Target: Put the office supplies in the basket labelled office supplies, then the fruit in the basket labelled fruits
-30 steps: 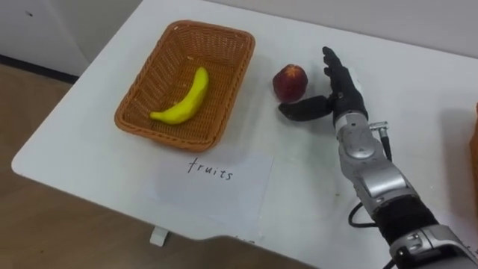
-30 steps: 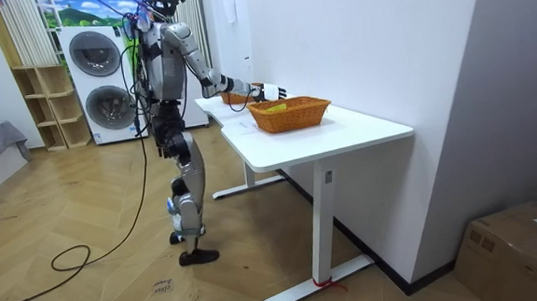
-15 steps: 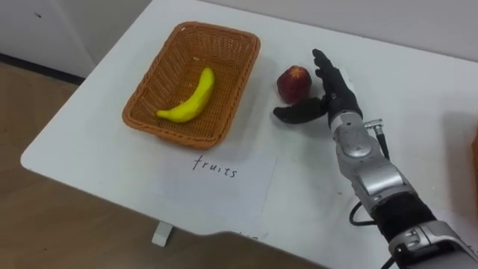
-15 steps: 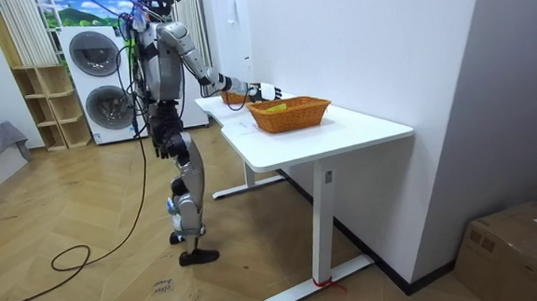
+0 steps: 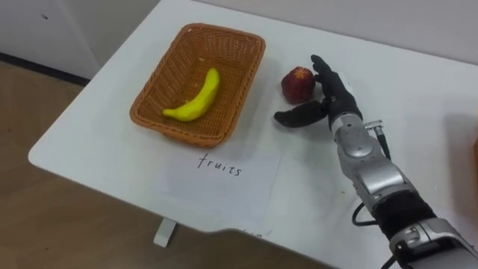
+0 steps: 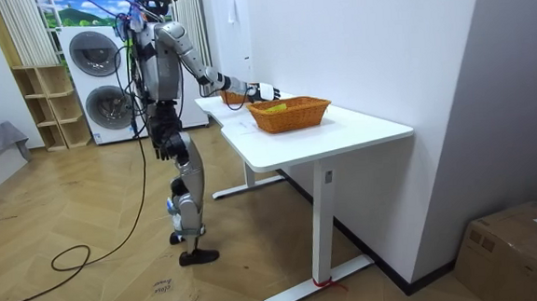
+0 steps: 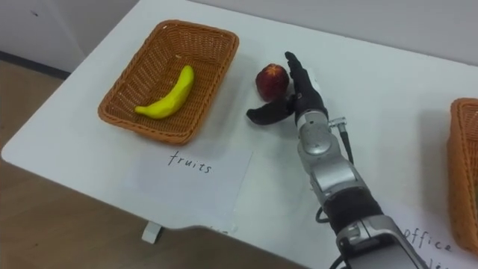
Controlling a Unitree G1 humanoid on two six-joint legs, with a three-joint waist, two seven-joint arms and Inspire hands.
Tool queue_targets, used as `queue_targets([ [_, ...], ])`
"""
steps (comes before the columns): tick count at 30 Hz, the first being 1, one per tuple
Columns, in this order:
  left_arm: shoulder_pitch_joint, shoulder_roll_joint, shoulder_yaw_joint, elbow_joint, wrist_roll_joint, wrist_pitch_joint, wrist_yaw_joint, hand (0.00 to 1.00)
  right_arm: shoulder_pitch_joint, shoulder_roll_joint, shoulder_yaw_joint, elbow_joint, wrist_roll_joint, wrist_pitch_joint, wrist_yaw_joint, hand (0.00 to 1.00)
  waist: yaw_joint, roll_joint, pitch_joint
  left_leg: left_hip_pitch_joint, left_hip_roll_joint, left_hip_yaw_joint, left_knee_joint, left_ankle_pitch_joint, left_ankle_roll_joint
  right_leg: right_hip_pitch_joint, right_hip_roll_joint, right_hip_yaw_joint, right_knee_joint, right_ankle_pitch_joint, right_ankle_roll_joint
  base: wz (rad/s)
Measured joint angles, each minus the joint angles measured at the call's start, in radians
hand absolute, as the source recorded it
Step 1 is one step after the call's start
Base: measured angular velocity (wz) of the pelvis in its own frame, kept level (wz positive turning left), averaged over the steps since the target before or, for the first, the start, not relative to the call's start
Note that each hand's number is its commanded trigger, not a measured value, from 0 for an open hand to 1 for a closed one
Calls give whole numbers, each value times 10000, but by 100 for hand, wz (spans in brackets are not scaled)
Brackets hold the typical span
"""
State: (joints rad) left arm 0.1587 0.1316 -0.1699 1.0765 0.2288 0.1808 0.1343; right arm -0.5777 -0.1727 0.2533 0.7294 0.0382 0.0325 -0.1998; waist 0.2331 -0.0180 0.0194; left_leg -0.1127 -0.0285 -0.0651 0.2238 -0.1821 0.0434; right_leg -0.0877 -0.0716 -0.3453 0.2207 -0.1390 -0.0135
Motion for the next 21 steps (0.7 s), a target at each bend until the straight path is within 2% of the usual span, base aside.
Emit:
queue_targets([
  [15,20,8,-119,-383,2,-121,-27,0,-96,-9,-5,104,1,-2,-88,0,27,-13,9,-14,-4,-23,-3,2,2,-2,-12,-110,0,-6,9,0],
  [19,35,9,-119,-404,5,-151,-114,0,-98,-21,-11,180,-19,-12,-295,0,163,-18,21,-12,-2,-37,-8,2,2,-2,-7,-111,-1,-6,9,0],
  [21,41,8,-119,-381,4,-161,-114,0,-122,-18,-11,388,-98,-162,-418,0,228,-23,26,-14,-2,-37,-8,2,2,-2,-10,-124,-1,-6,9,0],
])
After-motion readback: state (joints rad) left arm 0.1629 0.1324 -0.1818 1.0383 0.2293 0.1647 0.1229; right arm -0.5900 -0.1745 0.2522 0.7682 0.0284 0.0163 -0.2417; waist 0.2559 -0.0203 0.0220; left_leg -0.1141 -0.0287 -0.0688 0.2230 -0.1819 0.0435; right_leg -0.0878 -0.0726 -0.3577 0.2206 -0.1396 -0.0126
